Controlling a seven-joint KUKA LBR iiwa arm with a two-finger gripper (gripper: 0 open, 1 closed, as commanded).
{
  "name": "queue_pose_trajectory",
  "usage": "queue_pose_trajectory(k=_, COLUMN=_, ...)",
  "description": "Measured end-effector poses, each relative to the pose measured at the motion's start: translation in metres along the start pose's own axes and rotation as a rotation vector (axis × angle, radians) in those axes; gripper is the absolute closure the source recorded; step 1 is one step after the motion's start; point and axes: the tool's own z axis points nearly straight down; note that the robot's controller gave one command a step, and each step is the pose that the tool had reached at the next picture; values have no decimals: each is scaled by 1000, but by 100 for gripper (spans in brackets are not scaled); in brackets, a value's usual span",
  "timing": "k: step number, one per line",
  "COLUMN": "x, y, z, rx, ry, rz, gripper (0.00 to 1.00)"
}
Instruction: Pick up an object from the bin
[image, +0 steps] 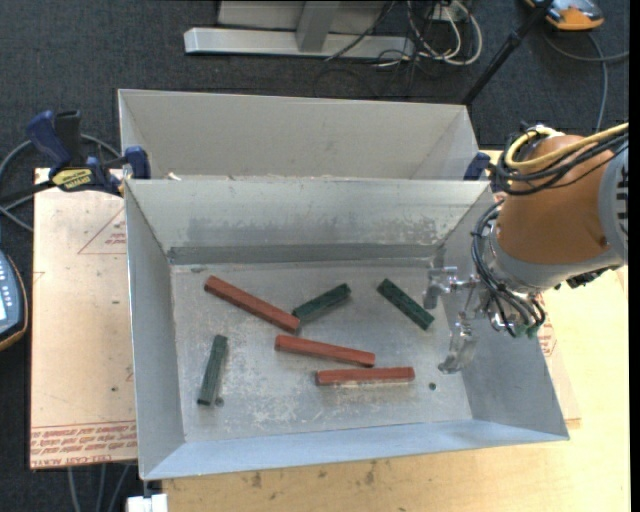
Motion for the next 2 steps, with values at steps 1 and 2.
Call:
queue_pose_trajectory(k=1, x=10, y=3, z=111, rx=-1, ry=-2, rz=240, gripper=0)
queue_pose_trajectory(k=2, x=52, y=39, z=106, rx=-1, ry=-13, rz=229, gripper=0)
